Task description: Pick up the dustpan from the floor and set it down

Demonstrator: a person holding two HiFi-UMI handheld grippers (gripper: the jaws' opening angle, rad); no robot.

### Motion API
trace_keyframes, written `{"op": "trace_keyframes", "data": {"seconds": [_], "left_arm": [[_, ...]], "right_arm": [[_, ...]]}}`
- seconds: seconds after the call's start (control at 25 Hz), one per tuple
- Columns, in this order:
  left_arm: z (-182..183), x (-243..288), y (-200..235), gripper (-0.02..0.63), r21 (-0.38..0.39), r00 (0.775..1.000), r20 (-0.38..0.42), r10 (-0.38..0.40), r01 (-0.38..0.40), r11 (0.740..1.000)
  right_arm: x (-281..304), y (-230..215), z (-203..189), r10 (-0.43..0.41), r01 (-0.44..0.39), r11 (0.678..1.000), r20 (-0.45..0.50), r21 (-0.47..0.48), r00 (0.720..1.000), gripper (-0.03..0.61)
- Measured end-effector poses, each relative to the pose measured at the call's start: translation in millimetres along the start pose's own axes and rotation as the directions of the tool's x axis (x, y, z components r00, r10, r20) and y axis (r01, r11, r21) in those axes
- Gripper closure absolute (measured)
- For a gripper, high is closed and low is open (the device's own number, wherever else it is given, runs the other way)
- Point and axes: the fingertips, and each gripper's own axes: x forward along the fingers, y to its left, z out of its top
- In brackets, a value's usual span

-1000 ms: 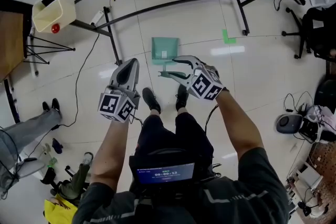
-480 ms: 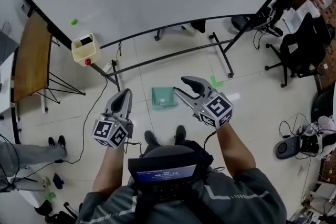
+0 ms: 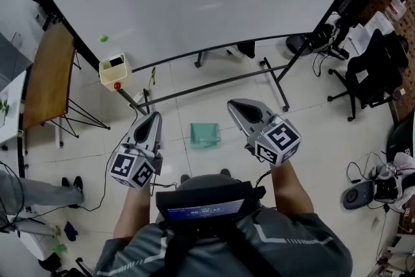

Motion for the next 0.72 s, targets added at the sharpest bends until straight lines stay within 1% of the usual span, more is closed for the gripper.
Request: {"op": "trace_keyframes", "data": {"seconds": [0.12,0.24,0.36,0.56,0.72], "left_arm": [[-5,10,-9,0.586,-0.018,1.000,-0.009,0.000,0.000,1.000],[-2,16,-16,0.586,-0.016,1.000,-0.017,-0.005,0.005,1.000],[3,17,-17,0.586,-0.016,1.000,-0.008,0.015,-0.015,1.000],[3,20,-28,0.586,-0.008,1.000,0.001,0.012,-0.012,1.000],[2,19,-38,0.586,-0.005,1.000,-0.006,0.004,-0.004,1.000]], "right_arm": [[-8,-12,0,-0.009,0.009,1.000,0.004,-0.003,1.000,0.557],[-12,-21,6,-0.022,0.022,1.000,0.015,-0.018,1.000,0.557],[-15,-30,12,-0.048,0.049,0.998,0.028,-0.046,0.998,0.557],[-22,-31,12,-0.026,0.027,0.998,0.027,-0.051,0.999,0.557],[-30,-31,14,-0.033,0.035,0.999,0.038,-0.038,0.999,0.557]]}}
